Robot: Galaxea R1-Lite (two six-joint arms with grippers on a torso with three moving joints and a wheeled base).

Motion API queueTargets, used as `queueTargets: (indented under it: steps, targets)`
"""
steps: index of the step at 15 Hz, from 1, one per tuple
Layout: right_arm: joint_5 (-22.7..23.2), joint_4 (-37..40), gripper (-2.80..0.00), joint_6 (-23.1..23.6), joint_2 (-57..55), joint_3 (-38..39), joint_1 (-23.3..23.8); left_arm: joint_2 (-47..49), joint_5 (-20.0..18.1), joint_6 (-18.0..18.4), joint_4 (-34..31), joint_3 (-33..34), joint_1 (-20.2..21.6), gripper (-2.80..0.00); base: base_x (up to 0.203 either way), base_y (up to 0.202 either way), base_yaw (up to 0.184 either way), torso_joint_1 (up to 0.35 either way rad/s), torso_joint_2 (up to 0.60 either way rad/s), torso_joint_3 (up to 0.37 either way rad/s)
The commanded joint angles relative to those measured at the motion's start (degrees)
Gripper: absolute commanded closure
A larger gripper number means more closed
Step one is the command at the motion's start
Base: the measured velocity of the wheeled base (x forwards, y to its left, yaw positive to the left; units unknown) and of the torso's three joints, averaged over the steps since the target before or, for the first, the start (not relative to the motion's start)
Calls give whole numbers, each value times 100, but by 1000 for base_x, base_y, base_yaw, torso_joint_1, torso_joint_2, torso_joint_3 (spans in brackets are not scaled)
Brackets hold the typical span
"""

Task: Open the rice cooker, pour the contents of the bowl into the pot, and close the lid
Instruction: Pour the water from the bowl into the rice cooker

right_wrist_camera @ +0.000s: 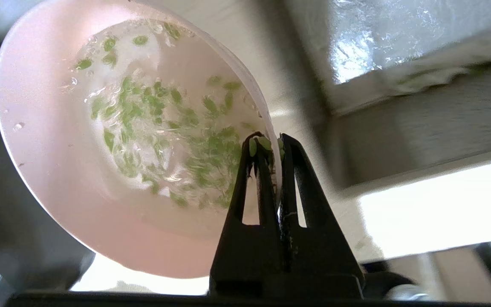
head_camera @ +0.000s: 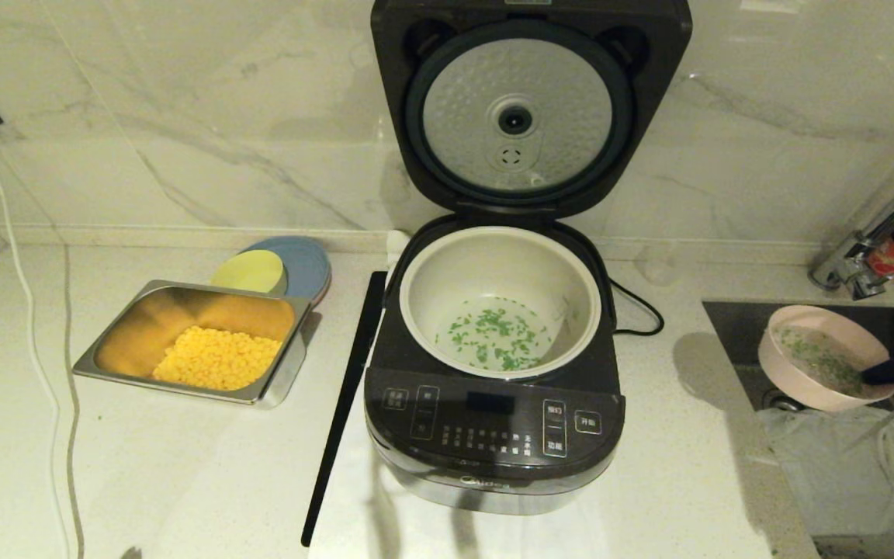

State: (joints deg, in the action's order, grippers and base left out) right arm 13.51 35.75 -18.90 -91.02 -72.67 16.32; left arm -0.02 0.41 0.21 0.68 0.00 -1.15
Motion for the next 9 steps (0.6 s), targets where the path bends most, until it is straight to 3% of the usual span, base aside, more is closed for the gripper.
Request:
queueTargets:
  steps: [1, 5, 9]
  targets:
    - [-61, 518, 0, -192, 383, -500, -845, -6, 2, 6, 2, 53, 1, 0, 0, 0, 0, 0, 0, 0]
    - [-184, 907, 0, -451, 345, -1106, -1910, -6, 2, -3, 2, 53, 1, 0, 0, 0, 0, 0, 0, 0]
    - [-675, 937, 0, -752, -74, -1680, -2898, -6, 2, 6, 2, 53, 1, 0, 0, 0, 0, 0, 0, 0]
